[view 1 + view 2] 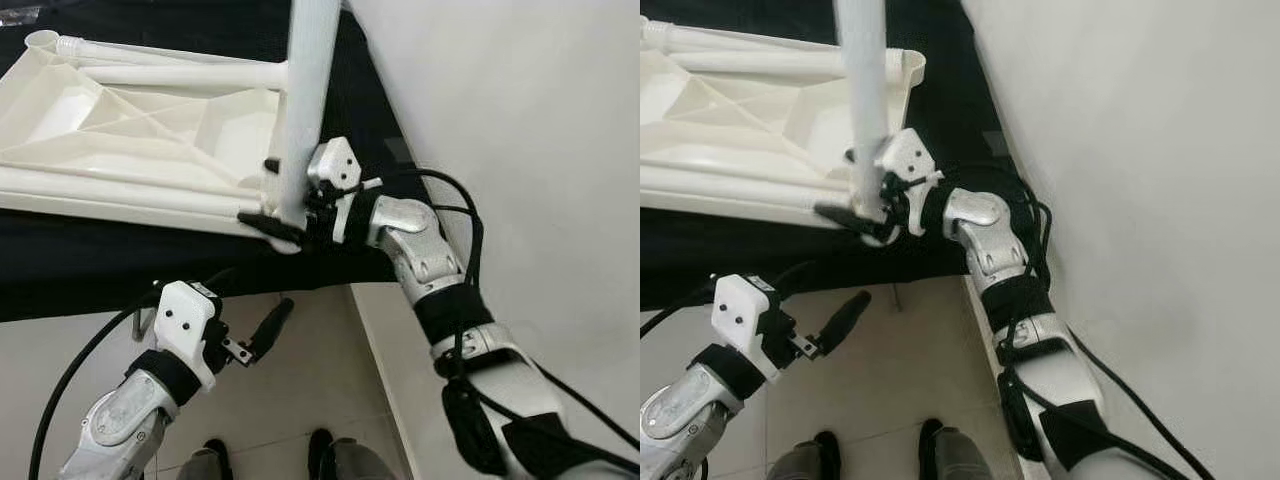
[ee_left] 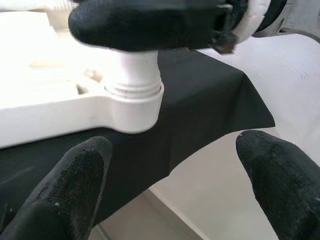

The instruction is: Building children table

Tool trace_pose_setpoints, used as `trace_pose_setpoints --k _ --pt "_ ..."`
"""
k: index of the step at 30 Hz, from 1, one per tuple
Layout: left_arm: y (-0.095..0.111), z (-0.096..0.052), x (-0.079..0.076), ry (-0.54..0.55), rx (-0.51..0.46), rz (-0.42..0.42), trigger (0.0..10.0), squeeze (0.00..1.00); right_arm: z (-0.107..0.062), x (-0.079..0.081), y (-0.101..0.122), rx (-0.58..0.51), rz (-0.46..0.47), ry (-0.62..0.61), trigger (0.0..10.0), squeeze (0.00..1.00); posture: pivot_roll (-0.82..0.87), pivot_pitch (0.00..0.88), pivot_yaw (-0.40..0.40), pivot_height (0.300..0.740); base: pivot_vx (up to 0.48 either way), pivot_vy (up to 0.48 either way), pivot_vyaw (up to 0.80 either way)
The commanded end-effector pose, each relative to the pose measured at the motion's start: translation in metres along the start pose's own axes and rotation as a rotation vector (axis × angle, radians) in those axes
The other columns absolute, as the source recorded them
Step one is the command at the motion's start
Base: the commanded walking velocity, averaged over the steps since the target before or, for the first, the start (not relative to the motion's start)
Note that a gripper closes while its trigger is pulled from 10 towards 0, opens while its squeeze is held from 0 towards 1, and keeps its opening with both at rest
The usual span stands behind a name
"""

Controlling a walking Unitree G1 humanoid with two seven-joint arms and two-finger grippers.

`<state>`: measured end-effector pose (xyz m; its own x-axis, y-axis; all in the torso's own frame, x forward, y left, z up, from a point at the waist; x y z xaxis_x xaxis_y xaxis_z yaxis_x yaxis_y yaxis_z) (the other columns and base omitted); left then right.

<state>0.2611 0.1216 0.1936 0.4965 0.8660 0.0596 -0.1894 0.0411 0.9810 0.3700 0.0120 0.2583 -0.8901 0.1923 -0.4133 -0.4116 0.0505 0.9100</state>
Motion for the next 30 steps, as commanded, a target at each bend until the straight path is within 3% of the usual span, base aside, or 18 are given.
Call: trace_pose_setpoints --k 1,2,3,4,11,19,21,22,23,24,25,26,27,29,30 --pt "-0.005 -0.003 -0.003 0.002 0.016 -0.006 10.0 0.0 0.006 0.011 -0.003 -0.005 0.013 0.072 10.0 0.0 0.14 0.286 -0.149 0.74 0.0 0.0 0.0" --pt "-0.005 -0.004 -0.003 0.002 0.018 -0.005 10.0 0.0 0.007 0.007 0.001 -0.022 0.033 0.073 6.9 0.0 0.15 0.293 -0.148 0.74 0.0 0.0 0.0" --pt "-0.005 -0.004 -0.003 0.002 0.018 -0.005 10.0 0.0 0.007 0.007 0.001 -0.022 0.033 0.073 6.9 0.0 0.15 0.293 -0.148 0.74 0.0 0.0 0.0" --pt "-0.005 -0.005 -0.003 0.003 0.02 -0.006 10.0 0.0 0.007 0.005 0.005 -0.043 0.056 0.094 0.0 0.0 0.15 0.296 -0.147 0.74 0.0 0.0 0.0" --pt "-0.005 -0.008 -0.004 0.002 0.031 -0.007 10.0 0.0 0.004 0.0 0.011 -0.083 0.106 0.141 0.0 0.0 0.16 0.311 -0.137 0.74 0.0 0.0 0.0" --pt "-0.005 -0.008 -0.004 0.001 0.034 -0.008 10.0 0.0 -0.009 -0.004 -0.005 -0.054 0.113 0.077 0.0 0.0 0.15 0.318 -0.137 0.74 0.0 0.0 0.0" --pt "-0.006 -0.008 -0.004 -0.004 0.036 -0.013 10.0 0.0 -0.019 -0.011 -0.027 0.007 0.13 -0.092 0.0 0.0 0.14 0.324 -0.134 0.74 0.0 0.0 0.0" --pt "-0.006 -0.008 -0.004 -0.004 0.036 -0.013 10.0 0.0 -0.019 -0.011 -0.027 0.007 0.13 -0.092 0.0 0.0 0.14 0.324 -0.134 0.74 0.0 0.0 0.0" --pt "-0.006 -0.009 -0.005 -0.006 0.038 -0.015 10.0 0.0 -0.024 -0.019 -0.049 0.089 0.169 -0.268 0.0 0.0 0.14 0.326 -0.134 0.74 0.0 0.0 0.0" --pt "-0.006 -0.009 -0.005 -0.006 0.038 -0.015 10.0 0.0 -0.024 -0.019 -0.049 0.089 0.169 -0.268 0.0 0.0 0.14 0.326 -0.134 0.74 0.0 0.0 0.0" --pt "-0.006 -0.009 -0.004 -0.009 0.04 -0.015 10.0 0.0 -0.047 -0.032 -0.089 0.297 0.221 -0.673 0.0 0.0 0.14 0.331 -0.134 0.74 0.0 0.0 0.0" --pt "-0.006 -0.01 -0.003 -0.009 0.042 -0.012 10.0 0.0 -0.057 -0.014 -0.108 0.389 0.239 -0.811 0.0 0.0 0.16 0.342 -0.128 0.74 0.0 0.0 0.0" --pt "-0.006 -0.01 -0.003 -0.009 0.042 -0.012 10.0 0.0 -0.057 -0.014 -0.108 0.389 0.239 -0.811 0.0 0.0 0.16 0.342 -0.128 0.74 0.0 0.0 0.0" --pt "-0.005 -0.012 0.0 -0.002 0.045 -0.01 10.0 0.0 -0.058 0.009 -0.11 0.412 0.257 -0.914 0.0 0.0 0.14 0.33 -0.122 0.74 0.0 0.0 0.0" --pt "-0.005 -0.012 0.0 -0.002 0.045 -0.01 10.0 0.0 -0.058 0.009 -0.11 0.412 0.257 -0.914 0.0 0.0 0.14 0.33 -0.122 0.74 0.0 0.0 0.0"
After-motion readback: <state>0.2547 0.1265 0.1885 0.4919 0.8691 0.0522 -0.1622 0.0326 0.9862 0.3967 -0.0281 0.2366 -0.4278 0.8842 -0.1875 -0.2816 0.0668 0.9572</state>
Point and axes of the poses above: a point about 5 cm out from each wrist's last joint towards the gripper, its own z axis pointing out of the wrist towards the gripper, its own y axis along the axis of the wrist's last joint, x = y × z, the point moved 5 cm from there along z, pointing out of the wrist towards the gripper, and after that the axes turned 3 degrees about -z, right-handed, at the moved point
